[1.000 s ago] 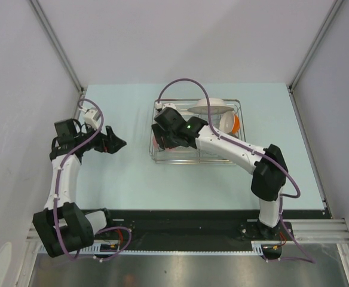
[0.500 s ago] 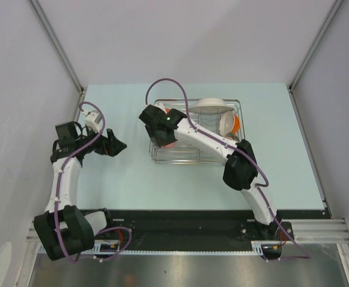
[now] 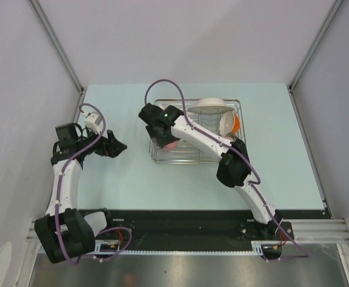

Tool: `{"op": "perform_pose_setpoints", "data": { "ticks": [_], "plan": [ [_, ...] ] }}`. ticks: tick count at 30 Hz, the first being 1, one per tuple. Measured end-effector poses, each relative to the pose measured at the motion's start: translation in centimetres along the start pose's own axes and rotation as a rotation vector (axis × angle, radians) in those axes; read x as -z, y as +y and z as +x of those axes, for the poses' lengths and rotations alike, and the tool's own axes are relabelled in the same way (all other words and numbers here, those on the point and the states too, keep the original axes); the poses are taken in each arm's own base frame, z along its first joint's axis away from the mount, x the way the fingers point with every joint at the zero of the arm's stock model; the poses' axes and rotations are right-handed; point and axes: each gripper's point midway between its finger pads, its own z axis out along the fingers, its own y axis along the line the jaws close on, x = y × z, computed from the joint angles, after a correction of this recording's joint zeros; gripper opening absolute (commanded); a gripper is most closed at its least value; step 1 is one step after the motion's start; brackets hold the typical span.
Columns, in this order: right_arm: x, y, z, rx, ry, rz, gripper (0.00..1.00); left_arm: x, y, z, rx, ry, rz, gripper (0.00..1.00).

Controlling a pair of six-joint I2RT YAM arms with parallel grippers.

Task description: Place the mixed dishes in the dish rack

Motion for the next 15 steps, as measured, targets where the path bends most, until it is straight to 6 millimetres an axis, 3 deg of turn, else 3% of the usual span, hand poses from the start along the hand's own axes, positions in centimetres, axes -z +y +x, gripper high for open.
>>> {"op": "perform_pose_setpoints", "data": {
  "ticks": [4, 10, 11, 12, 14, 15],
  "plan": [
    [-1.8, -0.2, 0.3, 0.0, 0.037, -0.002, 0.0, 0.0, 0.0, -0.3, -0.011, -0.009, -0.001, 1.0],
    [-2.2, -0.6, 0.1, 0.0, 0.051, -0.018, 0.02, 0.0, 0.0, -0.2, -0.013, -0.011, -0.002, 1.0],
    [-2.3, -0.6, 0.1, 0.003, 0.052, -0.019, 0.06, 0.0, 0.1, -0.2, -0.013, -0.011, -0.002, 1.0],
    [-2.2, -0.6, 0.0, 0.006, 0.052, -0.02, 0.19, 0.0, 0.1, -0.1, -0.012, -0.01, -0.002, 1.0],
    [-2.2, -0.6, 0.0, 0.013, 0.052, -0.021, 0.28, -0.1, 0.1, 0.0, -0.011, -0.01, -0.001, 1.0],
    [-2.3, -0.6, 0.1, 0.015, 0.052, -0.022, 0.39, -0.1, 0.1, 0.1, -0.011, -0.009, -0.001, 1.0]
  ]
}}
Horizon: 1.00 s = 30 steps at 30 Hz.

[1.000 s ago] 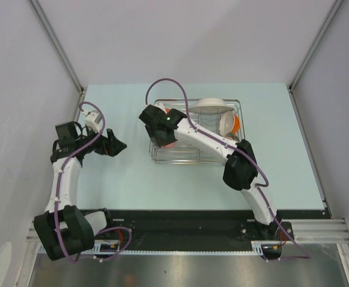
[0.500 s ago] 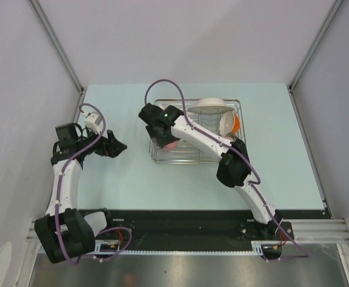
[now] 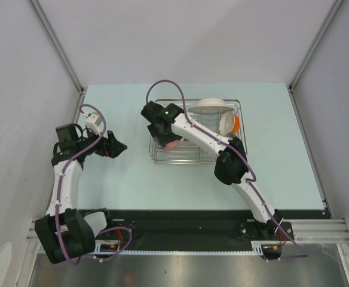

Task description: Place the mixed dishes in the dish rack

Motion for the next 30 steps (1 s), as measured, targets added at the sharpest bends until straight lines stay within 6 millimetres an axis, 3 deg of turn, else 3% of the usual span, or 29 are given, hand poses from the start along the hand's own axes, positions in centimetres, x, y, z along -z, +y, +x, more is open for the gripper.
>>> {"op": "perform_pose_setpoints", "data": {
  "ticks": [2, 3, 12, 22, 26, 30],
  "plan": [
    [0.0, 0.0, 0.0, 0.005, -0.001, -0.002, 0.69, 0.0, 0.0, 0.0, -0.001, -0.001, 0.0, 1.0],
    [-0.1, 0.1, -0.1, 0.006, -0.001, -0.002, 0.99, 0.0, 0.0, -0.1, -0.003, -0.003, -0.001, 1.0],
    [-2.4, 0.9, 0.3, 0.022, 0.022, -0.01, 1.0, -0.2, 0.0, 0.4, 0.004, 0.001, 0.008, 1.0],
    [-1.9, 1.1, -0.9, 0.026, -0.024, -0.017, 1.0, -0.3, -0.1, 1.0, 0.019, 0.008, 0.014, 1.0],
    [-0.9, 1.2, -1.0, 0.029, -0.036, -0.021, 1.0, -0.3, -0.1, 0.9, 0.019, 0.006, 0.014, 1.0],
    [2.2, 0.7, -1.0, 0.033, -0.066, -0.024, 1.0, -0.3, -0.1, 0.9, 0.024, 0.004, 0.011, 0.99]
  ]
}}
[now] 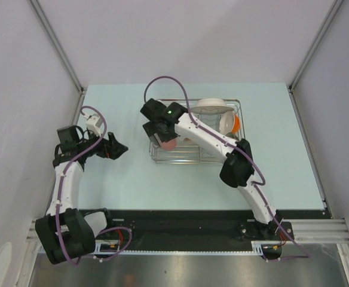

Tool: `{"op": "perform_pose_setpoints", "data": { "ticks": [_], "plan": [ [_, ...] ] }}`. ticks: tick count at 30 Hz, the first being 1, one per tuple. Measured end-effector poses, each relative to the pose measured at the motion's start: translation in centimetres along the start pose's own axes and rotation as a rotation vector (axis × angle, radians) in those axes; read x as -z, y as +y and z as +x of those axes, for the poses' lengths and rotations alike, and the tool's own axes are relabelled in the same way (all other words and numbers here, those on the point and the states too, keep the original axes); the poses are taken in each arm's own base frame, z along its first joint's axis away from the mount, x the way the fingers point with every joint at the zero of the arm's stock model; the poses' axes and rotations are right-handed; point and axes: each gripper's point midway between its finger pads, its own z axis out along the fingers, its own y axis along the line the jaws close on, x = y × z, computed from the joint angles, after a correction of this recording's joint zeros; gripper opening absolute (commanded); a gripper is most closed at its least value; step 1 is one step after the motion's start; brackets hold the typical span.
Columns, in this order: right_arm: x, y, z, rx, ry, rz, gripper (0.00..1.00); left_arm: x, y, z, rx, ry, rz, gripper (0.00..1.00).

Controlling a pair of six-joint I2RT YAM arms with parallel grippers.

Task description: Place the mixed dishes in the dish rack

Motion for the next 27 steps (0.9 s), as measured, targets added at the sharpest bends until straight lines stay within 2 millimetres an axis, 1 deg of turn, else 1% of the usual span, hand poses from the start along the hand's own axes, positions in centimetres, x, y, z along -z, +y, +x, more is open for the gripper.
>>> {"op": "perform_pose_setpoints", "data": {
  "ticks": [2, 3, 4, 7, 9, 10, 12, 13, 14, 16, 19, 21, 23, 27],
  "plan": [
    [2.7, -0.2, -0.2, 0.0, -0.033, -0.013, 1.0, 0.1, 0.0, -0.1, -0.004, -0.004, -0.005, 1.0],
    [3.5, -0.3, -0.3, -0.001, -0.046, -0.018, 1.0, 0.1, 0.0, -0.2, -0.008, -0.008, -0.007, 0.99],
    [5.1, -0.4, -0.6, -0.004, -0.073, -0.029, 1.0, 0.2, 0.0, -0.3, -0.013, -0.012, -0.011, 1.0],
    [9.1, -1.3, -0.8, -0.017, -0.142, -0.042, 1.0, 0.4, -0.1, -0.6, -0.026, -0.021, -0.02, 1.0],
    [11.7, -2.4, -0.5, -0.029, -0.189, -0.042, 1.0, 0.5, 0.1, -0.6, -0.028, -0.019, -0.032, 0.99],
    [13.1, -3.3, -0.1, -0.039, -0.214, -0.037, 1.0, 0.4, 0.1, -0.6, -0.029, -0.017, -0.035, 0.99],
    [15.0, -5.1, 1.0, -0.067, -0.251, -0.024, 1.0, 0.4, 0.2, -0.5, -0.033, -0.013, -0.044, 0.99],
    [15.5, -6.2, 1.9, -0.082, -0.256, -0.017, 1.0, 0.2, 0.1, -0.4, -0.04, -0.007, -0.049, 0.99],
    [15.8, -6.7, 2.4, -0.091, -0.258, -0.013, 1.0, 0.2, 0.1, -0.4, -0.042, -0.003, -0.049, 0.99],
    [15.6, -8.3, 4.3, -0.126, -0.261, -0.006, 1.0, -0.2, -0.2, -0.2, -0.057, 0.013, -0.052, 0.99],
    [14.5, -10.2, 7.7, -0.167, -0.221, 0.006, 1.0, -0.7, -0.9, 0.0, -0.077, 0.027, -0.045, 0.99],
    [13.8, -10.8, 9.2, -0.183, -0.198, 0.02, 1.0, -0.8, -1.0, 0.0, -0.085, 0.03, -0.048, 0.99],
    [13.3, -10.8, 10.2, -0.186, -0.185, 0.024, 1.0, -0.9, -1.0, 0.0, -0.088, 0.035, -0.053, 0.99],
    [13.1, -10.7, 10.4, -0.19, -0.199, 0.019, 1.0, -1.0, -1.1, 0.1, -0.094, 0.042, -0.058, 0.99]
  ]
}}
